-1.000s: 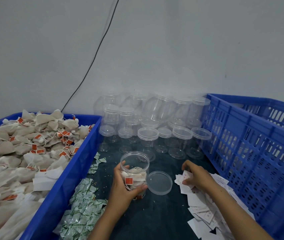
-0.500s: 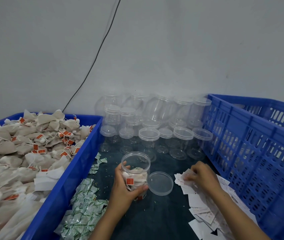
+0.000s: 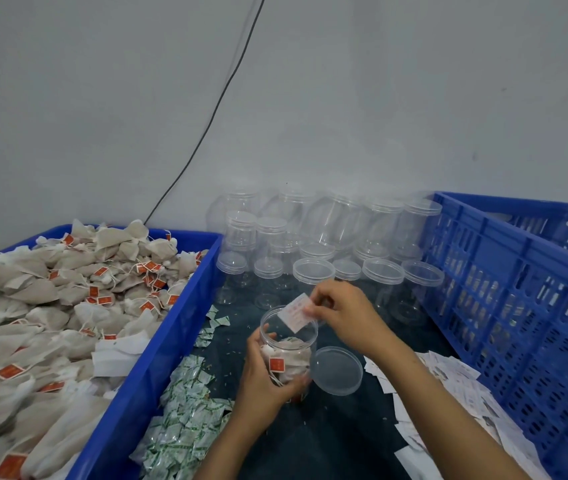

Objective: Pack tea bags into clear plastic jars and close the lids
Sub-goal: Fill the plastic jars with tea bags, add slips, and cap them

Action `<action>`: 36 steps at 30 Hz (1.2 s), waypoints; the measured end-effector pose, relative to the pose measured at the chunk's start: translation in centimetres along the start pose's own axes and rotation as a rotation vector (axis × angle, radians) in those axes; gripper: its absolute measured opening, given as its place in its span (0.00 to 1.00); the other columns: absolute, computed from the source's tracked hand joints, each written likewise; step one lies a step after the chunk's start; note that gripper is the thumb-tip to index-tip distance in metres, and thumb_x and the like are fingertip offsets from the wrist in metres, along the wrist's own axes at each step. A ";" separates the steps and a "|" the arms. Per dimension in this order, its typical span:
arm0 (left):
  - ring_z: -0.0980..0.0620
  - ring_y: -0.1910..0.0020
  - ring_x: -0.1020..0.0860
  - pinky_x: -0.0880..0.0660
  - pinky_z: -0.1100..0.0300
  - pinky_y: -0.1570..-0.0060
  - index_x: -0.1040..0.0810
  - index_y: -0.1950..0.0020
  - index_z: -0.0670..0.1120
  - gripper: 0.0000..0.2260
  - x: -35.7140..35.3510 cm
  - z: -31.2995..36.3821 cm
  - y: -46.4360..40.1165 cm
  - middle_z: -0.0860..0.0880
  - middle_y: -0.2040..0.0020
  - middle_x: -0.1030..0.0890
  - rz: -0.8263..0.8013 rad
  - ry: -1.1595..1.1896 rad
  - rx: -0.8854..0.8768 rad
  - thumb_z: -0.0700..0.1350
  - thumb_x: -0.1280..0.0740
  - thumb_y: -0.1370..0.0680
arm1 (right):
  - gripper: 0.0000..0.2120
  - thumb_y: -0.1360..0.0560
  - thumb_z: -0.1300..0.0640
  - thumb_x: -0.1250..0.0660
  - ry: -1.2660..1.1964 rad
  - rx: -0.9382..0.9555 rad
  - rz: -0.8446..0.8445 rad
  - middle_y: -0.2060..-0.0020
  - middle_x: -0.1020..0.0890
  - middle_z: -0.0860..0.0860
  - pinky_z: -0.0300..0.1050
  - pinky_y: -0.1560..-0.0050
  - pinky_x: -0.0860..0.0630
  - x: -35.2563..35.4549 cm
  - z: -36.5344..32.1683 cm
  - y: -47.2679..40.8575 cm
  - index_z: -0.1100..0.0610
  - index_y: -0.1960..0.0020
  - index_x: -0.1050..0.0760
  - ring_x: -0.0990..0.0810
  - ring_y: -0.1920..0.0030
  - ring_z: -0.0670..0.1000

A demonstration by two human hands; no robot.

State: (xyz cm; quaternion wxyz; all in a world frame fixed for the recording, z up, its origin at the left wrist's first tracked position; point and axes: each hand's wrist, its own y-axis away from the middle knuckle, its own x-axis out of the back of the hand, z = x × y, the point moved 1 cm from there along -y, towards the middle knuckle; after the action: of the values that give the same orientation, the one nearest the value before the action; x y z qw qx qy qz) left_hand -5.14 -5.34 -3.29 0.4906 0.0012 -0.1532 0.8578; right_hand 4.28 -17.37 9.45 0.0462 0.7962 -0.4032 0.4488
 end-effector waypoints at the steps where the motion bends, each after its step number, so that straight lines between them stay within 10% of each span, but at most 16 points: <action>1: 0.54 0.40 0.23 0.24 0.50 0.40 0.41 0.29 0.56 0.44 0.0 0.0 0.0 0.55 0.36 0.27 0.000 -0.002 0.000 0.46 0.19 0.37 | 0.03 0.23 0.54 0.32 0.219 0.017 -0.036 0.52 0.25 0.46 0.41 0.50 0.29 -0.4 -0.6 -0.4 0.53 0.52 0.20 0.29 0.47 0.48; 11: 0.56 0.44 0.22 0.22 0.49 0.45 0.40 0.33 0.65 0.43 0.1 0.0 0.1 0.58 0.40 0.24 0.027 -0.054 -0.011 0.50 0.20 0.40 | 0.09 0.26 0.56 0.31 0.756 -0.036 -0.275 0.35 0.31 0.55 0.61 0.30 0.40 -3.6 -3.1 -2.3 0.55 0.46 0.20 0.39 0.31 0.58; 20: 0.66 0.44 0.24 0.24 0.63 0.45 0.38 0.38 0.62 0.41 0.0 0.0 0.3 0.65 0.39 0.26 0.095 -0.047 -0.036 0.58 0.20 0.44 | 0.10 0.26 0.56 0.29 -0.385 -0.167 0.413 0.46 0.22 0.46 0.44 0.42 0.27 -2.0 4.8 2.1 0.50 0.46 0.28 0.23 0.42 0.48; 27: 0.65 0.41 0.25 0.25 0.65 0.46 0.40 0.42 0.60 0.38 -0.1 -0.3 -0.1 0.70 0.39 0.27 0.106 -0.054 -0.087 0.54 0.19 0.44 | 0.52 0.37 0.41 0.23 0.015 -0.310 -0.001 0.28 0.39 0.50 0.46 0.29 0.39 -7.6 10.8 5.3 0.52 0.24 0.49 0.38 0.29 0.51; 36: 0.61 0.41 0.24 0.22 0.54 0.44 0.33 0.36 0.67 0.42 0.1 -0.1 0.7 0.62 0.38 0.27 0.130 -0.112 -0.182 0.51 0.17 0.44 | 0.57 0.42 0.62 0.18 -0.448 -0.119 0.147 0.38 0.31 0.50 0.42 0.45 0.22 -6.2 9.9 6.0 0.33 0.30 0.50 0.23 0.42 0.47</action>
State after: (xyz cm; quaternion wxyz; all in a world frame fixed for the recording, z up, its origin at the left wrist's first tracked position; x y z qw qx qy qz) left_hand -5.78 -5.56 -3.55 0.4226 -0.0055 -0.2574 0.8690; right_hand 5.15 -22.00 -2.82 -0.0303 0.8403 -0.4858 0.2387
